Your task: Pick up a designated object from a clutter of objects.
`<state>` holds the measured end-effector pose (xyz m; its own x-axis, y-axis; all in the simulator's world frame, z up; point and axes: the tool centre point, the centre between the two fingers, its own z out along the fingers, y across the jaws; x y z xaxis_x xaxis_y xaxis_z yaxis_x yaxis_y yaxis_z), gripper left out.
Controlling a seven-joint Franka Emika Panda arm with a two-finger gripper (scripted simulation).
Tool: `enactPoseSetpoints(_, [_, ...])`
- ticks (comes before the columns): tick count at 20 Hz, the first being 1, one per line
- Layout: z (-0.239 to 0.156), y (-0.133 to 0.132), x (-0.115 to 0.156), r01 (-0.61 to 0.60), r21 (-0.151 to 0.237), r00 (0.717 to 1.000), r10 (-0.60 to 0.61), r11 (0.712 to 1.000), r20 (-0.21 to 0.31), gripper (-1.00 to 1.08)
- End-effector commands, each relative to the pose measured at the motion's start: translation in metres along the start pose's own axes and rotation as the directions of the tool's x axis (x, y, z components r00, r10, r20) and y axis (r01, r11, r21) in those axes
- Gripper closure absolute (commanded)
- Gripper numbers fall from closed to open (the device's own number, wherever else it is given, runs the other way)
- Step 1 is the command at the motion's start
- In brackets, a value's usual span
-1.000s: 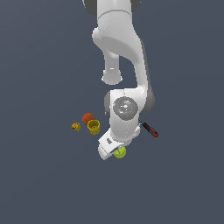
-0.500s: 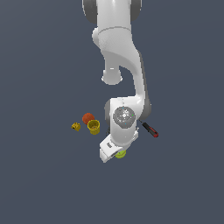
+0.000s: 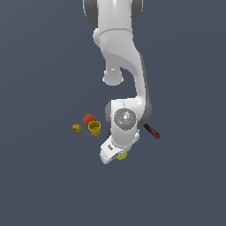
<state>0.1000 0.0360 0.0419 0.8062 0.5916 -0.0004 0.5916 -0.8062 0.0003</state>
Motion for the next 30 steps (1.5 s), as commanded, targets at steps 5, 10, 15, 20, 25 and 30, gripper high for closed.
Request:
enactPoseSetpoints(5, [-0.001, 0.000, 0.000, 0.000, 0.000, 1.000, 0.000, 1.000, 0.000, 1.08])
enactPoseSetpoints(10, [-0.014, 0.005, -0.004, 0.000, 0.000, 1.000, 0.000, 1.000, 0.000, 1.08])
enactPoseSetpoints(15, [-0.043, 0.014, -0.013, 0.000, 0.000, 1.000, 0.000, 1.000, 0.000, 1.08])
enactPoseSetpoints(20, [-0.088, 0.028, -0.026, 0.001, 0.000, 1.000, -0.001, 1.000, 0.000, 1.08])
enactPoseSetpoints(25, [-0.145, 0.046, -0.042, 0.001, 0.001, 1.000, -0.001, 1.000, -0.001, 1.08])
enactPoseSetpoints(30, [-0.203, 0.065, -0.059, 0.001, 0.001, 1.000, -0.001, 1.000, -0.001, 1.08])
